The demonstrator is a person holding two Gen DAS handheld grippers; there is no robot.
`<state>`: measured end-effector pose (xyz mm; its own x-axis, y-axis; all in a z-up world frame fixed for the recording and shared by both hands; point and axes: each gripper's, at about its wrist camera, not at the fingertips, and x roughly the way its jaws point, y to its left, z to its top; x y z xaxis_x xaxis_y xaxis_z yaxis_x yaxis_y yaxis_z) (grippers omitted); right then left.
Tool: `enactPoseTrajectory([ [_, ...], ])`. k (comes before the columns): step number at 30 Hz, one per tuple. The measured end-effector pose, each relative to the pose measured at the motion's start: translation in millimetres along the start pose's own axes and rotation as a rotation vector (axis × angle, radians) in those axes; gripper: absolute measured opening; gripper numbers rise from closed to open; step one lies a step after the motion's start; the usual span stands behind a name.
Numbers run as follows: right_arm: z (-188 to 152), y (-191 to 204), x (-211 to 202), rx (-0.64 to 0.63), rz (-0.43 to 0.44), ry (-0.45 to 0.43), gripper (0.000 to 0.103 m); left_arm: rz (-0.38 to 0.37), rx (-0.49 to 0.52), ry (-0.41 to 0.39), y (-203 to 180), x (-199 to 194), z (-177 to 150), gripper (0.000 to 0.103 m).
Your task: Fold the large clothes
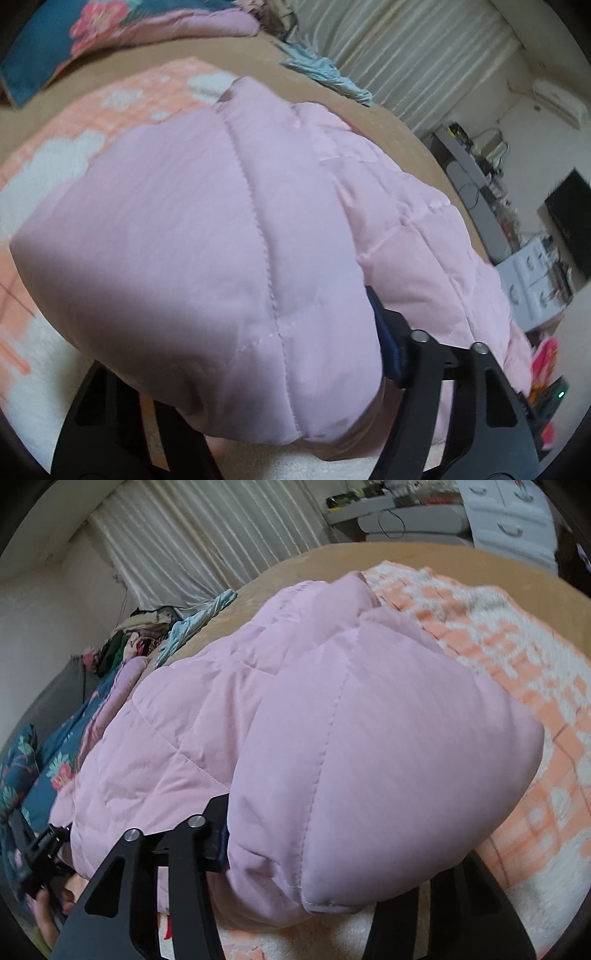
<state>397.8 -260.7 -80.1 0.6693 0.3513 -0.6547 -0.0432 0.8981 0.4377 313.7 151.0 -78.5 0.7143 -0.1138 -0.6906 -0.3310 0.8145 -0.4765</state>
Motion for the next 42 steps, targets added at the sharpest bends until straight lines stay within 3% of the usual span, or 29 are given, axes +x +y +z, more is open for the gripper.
enactPoseTrajectory([
  [14,3.4,32.3,-15.7,-0.195,-0.065,-0.044,0.03,0.068,0.166,-0.02,-24.5,-21.1,8.5,0.035],
  [25,4.0,66.8,-68.6,-0.349,-0.062,-0.126,0.026,0.095,0.265,-0.069,-43.2,-66.9,9.9,0.032],
  [42,-41.0,63.9,-134.7,-0.378,-0.048,-0.099,0.026,0.123,0.283,-0.038,-20.8,-121.3,-26.9,0.032],
])
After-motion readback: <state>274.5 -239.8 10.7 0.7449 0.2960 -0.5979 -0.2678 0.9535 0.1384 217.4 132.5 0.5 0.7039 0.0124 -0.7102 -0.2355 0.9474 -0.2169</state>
